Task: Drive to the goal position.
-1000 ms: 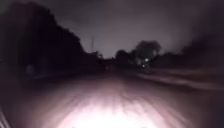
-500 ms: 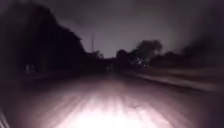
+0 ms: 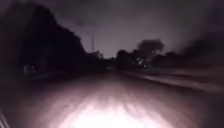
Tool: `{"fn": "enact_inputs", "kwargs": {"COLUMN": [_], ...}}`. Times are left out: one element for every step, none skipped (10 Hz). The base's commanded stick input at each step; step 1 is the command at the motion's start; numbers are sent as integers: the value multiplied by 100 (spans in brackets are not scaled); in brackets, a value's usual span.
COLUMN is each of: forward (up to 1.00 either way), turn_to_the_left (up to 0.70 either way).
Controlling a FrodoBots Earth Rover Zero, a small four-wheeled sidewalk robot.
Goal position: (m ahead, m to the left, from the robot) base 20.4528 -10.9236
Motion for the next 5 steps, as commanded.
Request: {"fn": "enact_inputs", "kwargs": {"forward": [70,70,70,70,70], "turn_to_the_left": [0,0,0,0,0]}}
